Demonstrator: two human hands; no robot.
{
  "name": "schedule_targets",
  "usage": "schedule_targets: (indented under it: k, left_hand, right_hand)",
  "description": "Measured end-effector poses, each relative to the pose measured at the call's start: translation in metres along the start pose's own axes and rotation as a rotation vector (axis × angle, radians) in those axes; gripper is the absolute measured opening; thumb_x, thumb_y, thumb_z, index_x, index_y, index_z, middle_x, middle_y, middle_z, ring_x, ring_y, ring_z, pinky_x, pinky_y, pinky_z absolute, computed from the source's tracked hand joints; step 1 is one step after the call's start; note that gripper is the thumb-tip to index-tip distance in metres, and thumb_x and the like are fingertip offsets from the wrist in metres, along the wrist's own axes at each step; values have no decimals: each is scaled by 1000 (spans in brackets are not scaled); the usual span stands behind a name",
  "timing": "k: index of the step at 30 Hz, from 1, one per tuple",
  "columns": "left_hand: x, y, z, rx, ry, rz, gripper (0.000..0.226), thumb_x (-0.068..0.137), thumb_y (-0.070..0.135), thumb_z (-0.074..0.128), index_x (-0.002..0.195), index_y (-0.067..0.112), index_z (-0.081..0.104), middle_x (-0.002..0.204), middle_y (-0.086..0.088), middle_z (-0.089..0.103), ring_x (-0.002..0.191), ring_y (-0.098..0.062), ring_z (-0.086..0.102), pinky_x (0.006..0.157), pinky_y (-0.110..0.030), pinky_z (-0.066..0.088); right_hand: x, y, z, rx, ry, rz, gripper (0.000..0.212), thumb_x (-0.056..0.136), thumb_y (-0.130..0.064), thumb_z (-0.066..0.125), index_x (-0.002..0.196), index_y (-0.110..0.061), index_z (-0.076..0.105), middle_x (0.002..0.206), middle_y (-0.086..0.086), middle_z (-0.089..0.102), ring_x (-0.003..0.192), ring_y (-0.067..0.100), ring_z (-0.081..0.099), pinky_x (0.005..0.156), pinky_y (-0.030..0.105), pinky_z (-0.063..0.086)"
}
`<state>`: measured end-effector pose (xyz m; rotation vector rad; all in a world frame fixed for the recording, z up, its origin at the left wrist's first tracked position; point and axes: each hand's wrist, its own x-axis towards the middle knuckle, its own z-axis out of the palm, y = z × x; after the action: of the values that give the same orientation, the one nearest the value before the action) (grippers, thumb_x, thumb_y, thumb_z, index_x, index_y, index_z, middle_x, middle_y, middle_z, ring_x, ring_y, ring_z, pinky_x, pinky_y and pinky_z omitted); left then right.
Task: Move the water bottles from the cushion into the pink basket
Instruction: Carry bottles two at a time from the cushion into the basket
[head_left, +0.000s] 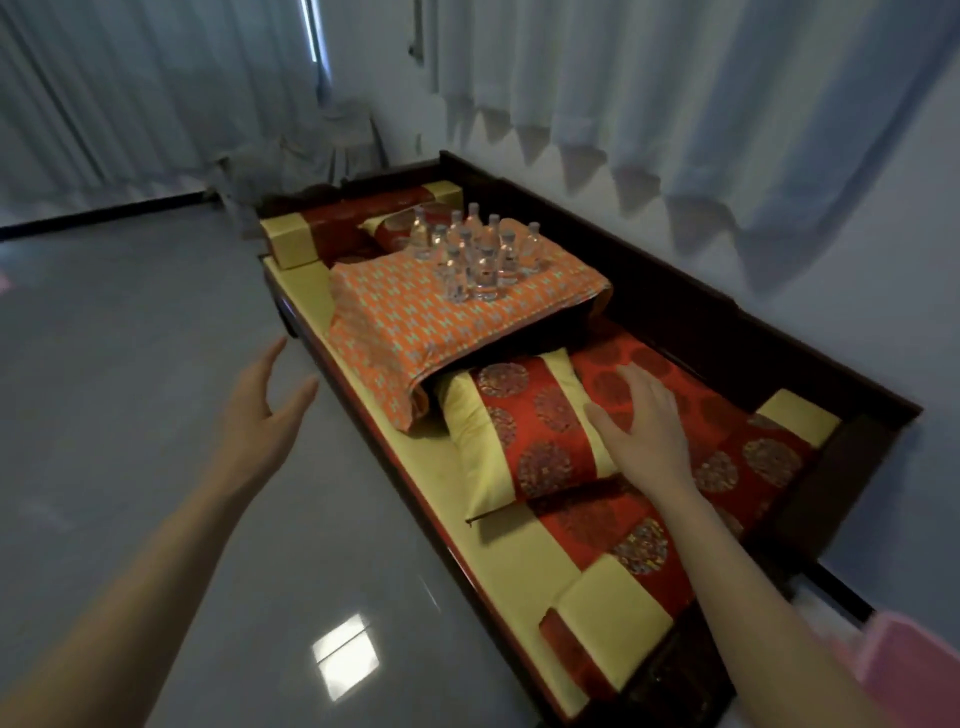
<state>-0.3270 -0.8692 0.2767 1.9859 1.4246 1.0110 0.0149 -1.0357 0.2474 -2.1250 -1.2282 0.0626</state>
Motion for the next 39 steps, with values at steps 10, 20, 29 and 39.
schedule_targets:
  k: [10,20,29,39]
  left_hand:
    - [110,-85,-23,94,-23,18,72,81,24,74,143,9,41,148,-12,43,136,-27,38,110,-38,30]
    - [314,-173,-6,83,-84,-62,70,82,27,72,143,13,41,144,-13,46,133,-27,41,107,-41,33]
    - [488,-249,29,81,-281,-23,71,80,28,74,142,12,43,145,-11,47,132,-28,44,106,-42,36]
    - [684,-269,127,-39,-578,204,69,82,30,73,141,15,43,145,-5,46,133,-21,43,104,-33,35]
  right_hand:
    - [90,-89,118,-27,-77,-75,69,86,-49,60,144,-19,38,154,2,33,142,21,25,114,44,29]
    - [241,-126,250,-14,-75,59,68,87,-41,63,145,-18,36,151,1,36,140,20,29,106,36,34]
    - [348,-152,340,-42,-105,236,61,82,-23,71,136,-10,47,142,10,46,132,27,38,105,35,33]
    - [409,-181,411,64,133,615,61,79,-15,76,134,-6,50,138,14,50,128,33,46,103,41,38]
